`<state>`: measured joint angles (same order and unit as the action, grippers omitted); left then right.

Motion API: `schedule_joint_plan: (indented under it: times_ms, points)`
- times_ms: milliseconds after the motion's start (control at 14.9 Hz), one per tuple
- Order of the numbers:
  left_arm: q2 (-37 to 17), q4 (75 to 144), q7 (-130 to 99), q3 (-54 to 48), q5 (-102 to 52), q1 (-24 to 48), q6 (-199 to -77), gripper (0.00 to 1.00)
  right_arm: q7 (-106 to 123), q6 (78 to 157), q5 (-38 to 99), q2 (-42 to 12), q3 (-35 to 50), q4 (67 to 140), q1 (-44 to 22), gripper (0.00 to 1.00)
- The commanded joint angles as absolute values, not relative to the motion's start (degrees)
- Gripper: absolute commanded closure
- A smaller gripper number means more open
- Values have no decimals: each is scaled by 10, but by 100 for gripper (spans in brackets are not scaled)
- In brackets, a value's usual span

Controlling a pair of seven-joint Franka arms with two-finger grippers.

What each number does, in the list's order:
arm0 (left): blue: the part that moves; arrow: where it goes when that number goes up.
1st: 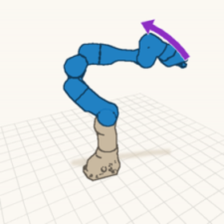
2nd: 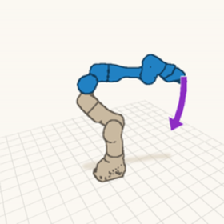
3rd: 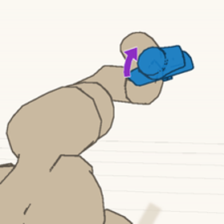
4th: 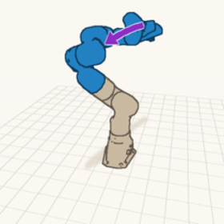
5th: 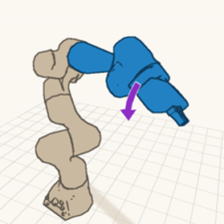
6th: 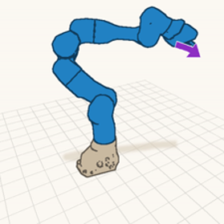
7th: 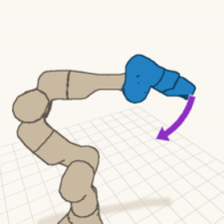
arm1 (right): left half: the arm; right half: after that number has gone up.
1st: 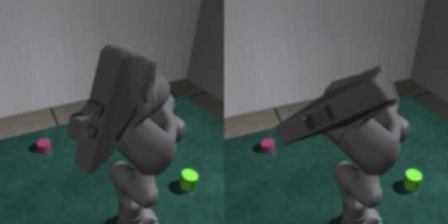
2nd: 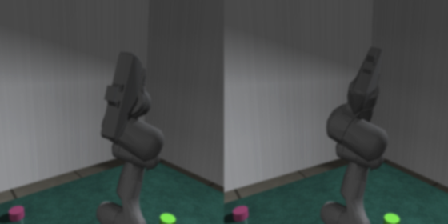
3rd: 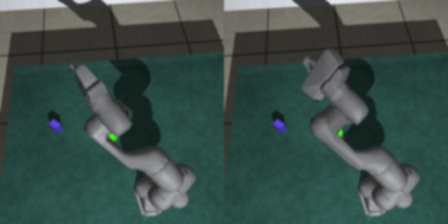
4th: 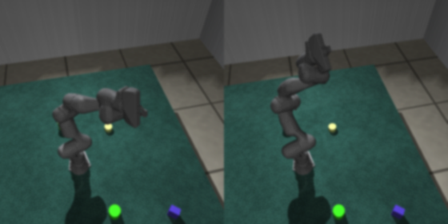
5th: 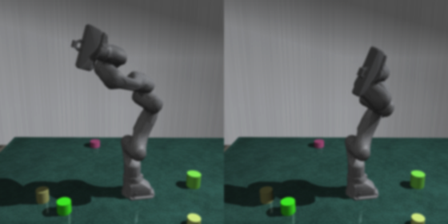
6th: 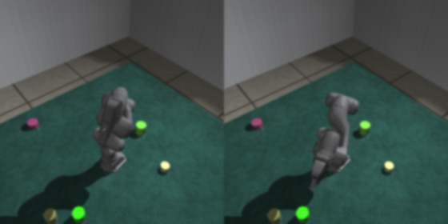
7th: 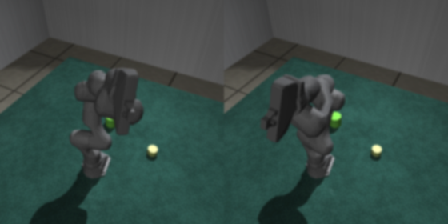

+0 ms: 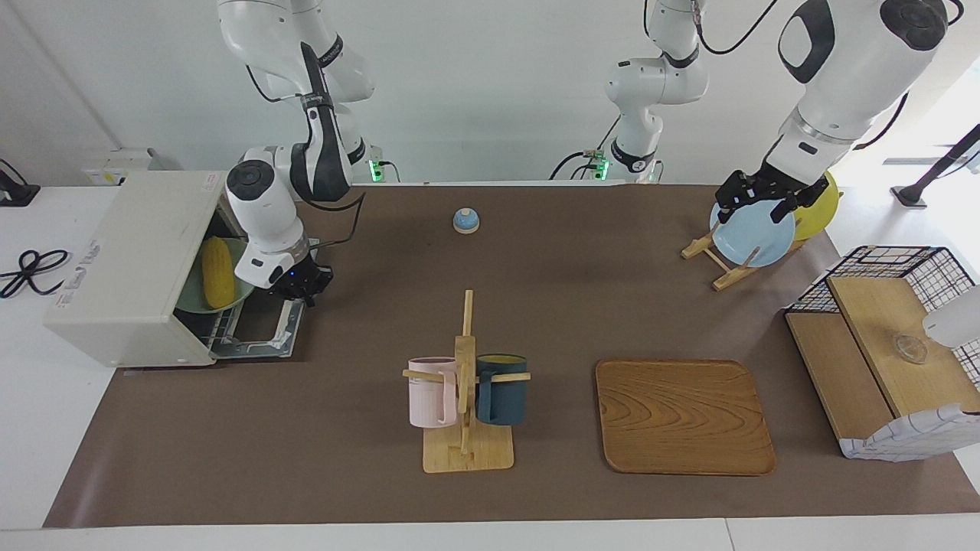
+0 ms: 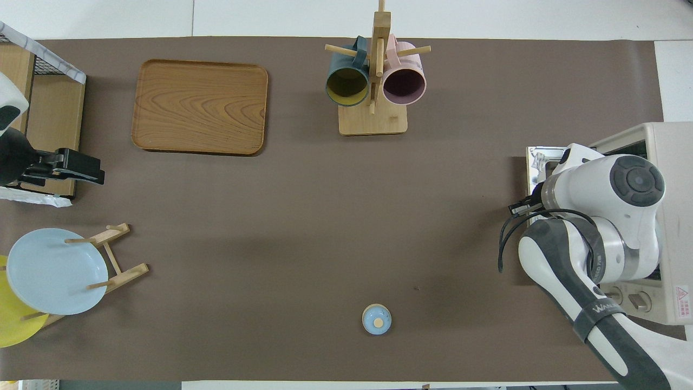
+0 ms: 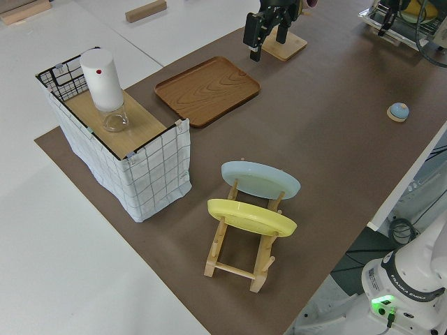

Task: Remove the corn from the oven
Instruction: 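Reach the right gripper into the open toaster oven toward the plate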

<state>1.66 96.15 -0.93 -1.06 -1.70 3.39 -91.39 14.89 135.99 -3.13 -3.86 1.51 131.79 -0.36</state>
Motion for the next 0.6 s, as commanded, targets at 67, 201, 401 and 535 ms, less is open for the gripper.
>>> schedule_joint_plan:
  times_ms: [67,201,401,535]
  points:
    - [25,966,-4,-13,-7,30,-915,0,149,1364,-38,-42,7,1340,17,100]
    - [25,967,-4,-13,-7,30,-915,0,145,1367,-37,-43,7,1344,15,100]
    - [24,967,-4,-13,-7,30,-915,0,119,1368,-37,-43,10,1345,6,100]
    - [24,966,-4,-13,-7,31,-915,0,104,1366,-18,-43,10,1344,-19,100]
